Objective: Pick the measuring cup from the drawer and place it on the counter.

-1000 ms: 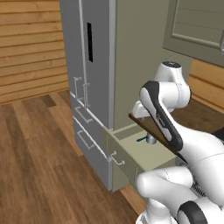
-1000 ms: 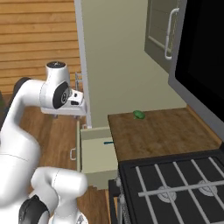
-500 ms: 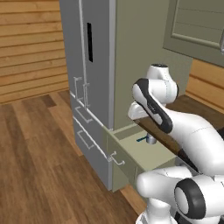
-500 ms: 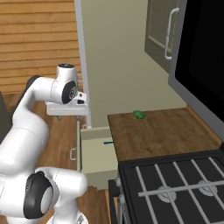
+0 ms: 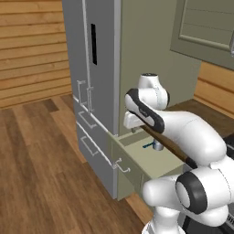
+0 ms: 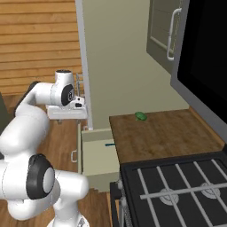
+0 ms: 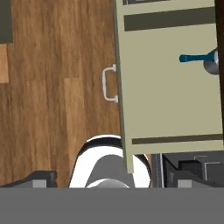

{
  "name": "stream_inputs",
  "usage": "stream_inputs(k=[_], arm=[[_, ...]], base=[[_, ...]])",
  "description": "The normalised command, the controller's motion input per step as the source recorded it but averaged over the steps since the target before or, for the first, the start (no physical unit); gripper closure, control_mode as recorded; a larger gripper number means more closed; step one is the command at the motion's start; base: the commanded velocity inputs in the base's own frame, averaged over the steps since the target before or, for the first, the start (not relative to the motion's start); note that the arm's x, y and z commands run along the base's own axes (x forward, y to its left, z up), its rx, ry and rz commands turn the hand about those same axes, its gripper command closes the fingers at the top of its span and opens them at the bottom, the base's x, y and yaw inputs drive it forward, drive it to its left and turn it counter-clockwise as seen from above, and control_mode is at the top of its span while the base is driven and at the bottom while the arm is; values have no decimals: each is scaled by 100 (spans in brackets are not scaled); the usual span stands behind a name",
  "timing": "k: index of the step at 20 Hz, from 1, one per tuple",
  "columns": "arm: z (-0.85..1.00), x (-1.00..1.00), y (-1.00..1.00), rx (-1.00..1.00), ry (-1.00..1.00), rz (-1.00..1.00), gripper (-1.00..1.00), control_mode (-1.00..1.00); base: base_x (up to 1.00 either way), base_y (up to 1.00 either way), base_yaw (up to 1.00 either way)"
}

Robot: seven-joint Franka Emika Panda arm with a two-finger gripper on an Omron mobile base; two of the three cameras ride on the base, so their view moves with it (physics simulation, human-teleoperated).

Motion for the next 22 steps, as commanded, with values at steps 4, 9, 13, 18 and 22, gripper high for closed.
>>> stream_inputs(k=[4,9,13,18,22], arm=[[-46,17,1,0,-9,-7,-100,-100],[-36,29,0,-1,-6,-8,-100,-100],[-55,70,0,-6,-3,-12,-100,-100],[-59,64,7,-3,-2,-10,-100,-100],[-51,35,5,0,-1,-6,-100,-100]], base=[[0,0,0],[0,0,0],[0,0,0],[0,0,0],[0,0,0]])
